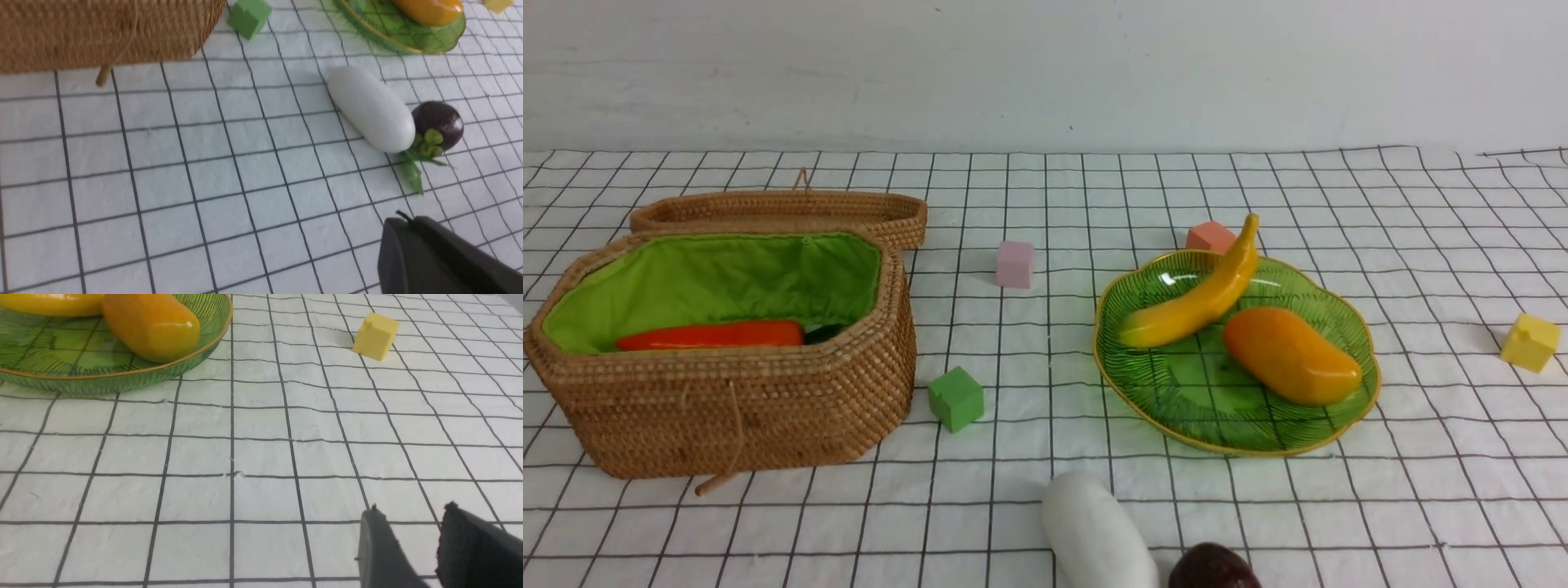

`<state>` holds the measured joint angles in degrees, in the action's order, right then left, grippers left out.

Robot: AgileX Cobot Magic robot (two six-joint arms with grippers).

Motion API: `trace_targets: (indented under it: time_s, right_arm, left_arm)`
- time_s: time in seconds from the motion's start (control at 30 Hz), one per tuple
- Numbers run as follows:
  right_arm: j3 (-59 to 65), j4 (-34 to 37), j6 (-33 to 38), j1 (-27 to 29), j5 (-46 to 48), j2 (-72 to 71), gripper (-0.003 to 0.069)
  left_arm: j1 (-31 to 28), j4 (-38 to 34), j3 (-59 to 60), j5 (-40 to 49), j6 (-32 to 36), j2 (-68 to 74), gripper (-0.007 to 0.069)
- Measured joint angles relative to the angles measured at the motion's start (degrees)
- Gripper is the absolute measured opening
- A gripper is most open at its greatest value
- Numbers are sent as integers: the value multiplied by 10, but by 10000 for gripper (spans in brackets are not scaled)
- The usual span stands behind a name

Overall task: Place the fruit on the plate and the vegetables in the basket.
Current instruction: Use the right arm to grab a mangosteen and put it into the right plate

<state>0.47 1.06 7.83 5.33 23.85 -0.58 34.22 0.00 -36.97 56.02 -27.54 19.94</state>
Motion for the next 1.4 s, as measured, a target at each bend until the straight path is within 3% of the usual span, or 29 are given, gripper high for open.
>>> trace_targets:
  time_s: [0.23,0.37,0.67,1.07,1.17,1.4]
  right_arm:
    - [0,-1,0,0,0,0,243]
    - [0,-1,0,0,0,0,243]
    - [0,-1,0,0,0,0,243]
    - [0,-1,0,0,0,0,243]
    - [0,-1,0,0,0,0,243]
    - [0,-1,0,0,0,0,243]
  left_arm:
    - [0,26,15,-28,1,-105,-13]
    - [0,83,14,-13,-8,-202,-13]
    - [0,105,12,44,-124,-211,-13]
    - [-2,115,22,-30,-135,-211,-9]
    - [-29,120,50,-104,-102,-211,-6]
    - [-185,46,224,-373,130,-211,-1]
